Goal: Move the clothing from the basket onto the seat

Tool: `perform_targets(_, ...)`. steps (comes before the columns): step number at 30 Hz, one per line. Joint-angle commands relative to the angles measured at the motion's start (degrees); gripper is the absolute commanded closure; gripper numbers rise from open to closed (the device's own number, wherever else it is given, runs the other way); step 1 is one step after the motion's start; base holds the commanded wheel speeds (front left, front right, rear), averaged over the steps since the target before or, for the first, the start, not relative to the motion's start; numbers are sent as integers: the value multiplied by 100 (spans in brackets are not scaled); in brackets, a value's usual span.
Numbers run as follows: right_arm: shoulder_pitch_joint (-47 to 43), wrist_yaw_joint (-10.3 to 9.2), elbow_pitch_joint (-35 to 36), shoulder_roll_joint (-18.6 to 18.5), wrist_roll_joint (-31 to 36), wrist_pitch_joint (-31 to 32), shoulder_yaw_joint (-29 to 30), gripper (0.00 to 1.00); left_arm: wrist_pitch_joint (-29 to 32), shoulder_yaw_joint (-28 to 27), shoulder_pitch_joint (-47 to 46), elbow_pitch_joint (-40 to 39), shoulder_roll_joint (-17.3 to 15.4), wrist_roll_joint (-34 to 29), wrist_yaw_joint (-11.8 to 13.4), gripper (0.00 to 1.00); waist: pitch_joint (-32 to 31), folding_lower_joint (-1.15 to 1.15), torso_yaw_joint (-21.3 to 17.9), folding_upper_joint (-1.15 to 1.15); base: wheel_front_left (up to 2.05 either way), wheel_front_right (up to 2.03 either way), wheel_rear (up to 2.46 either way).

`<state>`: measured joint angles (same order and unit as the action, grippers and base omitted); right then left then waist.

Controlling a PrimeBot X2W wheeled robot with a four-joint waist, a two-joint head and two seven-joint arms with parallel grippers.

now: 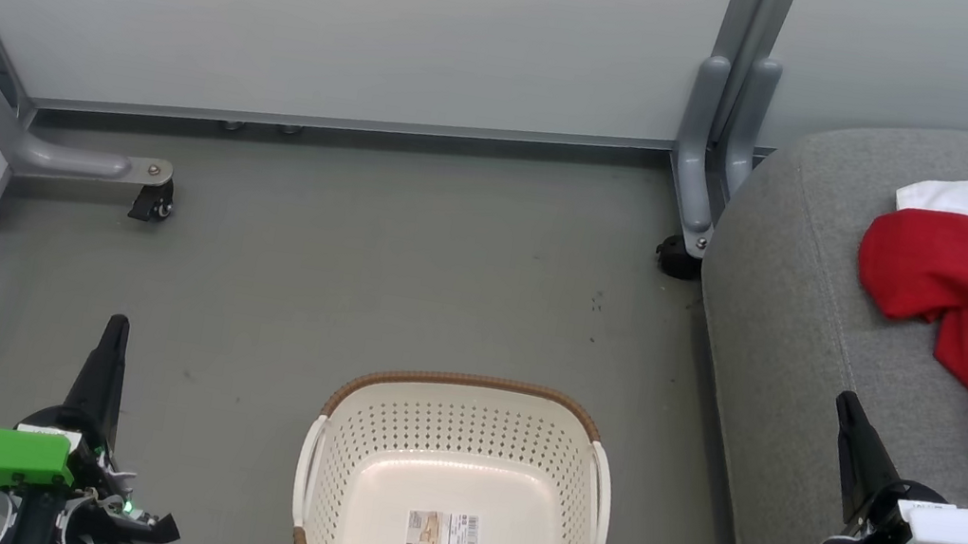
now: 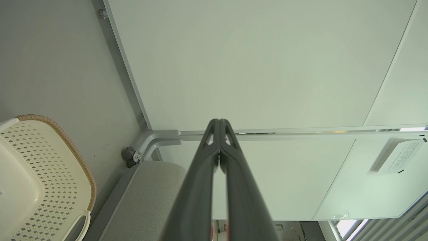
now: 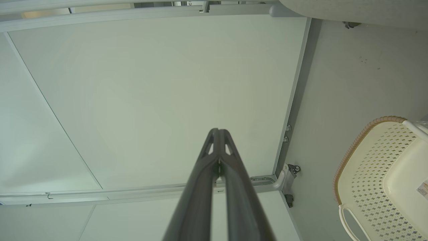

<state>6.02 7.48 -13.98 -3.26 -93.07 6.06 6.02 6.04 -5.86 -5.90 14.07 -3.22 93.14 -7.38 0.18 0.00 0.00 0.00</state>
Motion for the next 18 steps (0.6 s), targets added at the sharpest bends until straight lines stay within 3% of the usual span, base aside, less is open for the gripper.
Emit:
perform_targets(1,39,2,-13,-3,41,26,11,100,26,-30,-75,5,-17,-48,-32,100,0,0,0,0,0,0,0)
perform_targets(18,41,2,-13,1,47,32,24,100,30,-42,-77,6,-6,-56,-32,100,0,0,0,0,0,0,0)
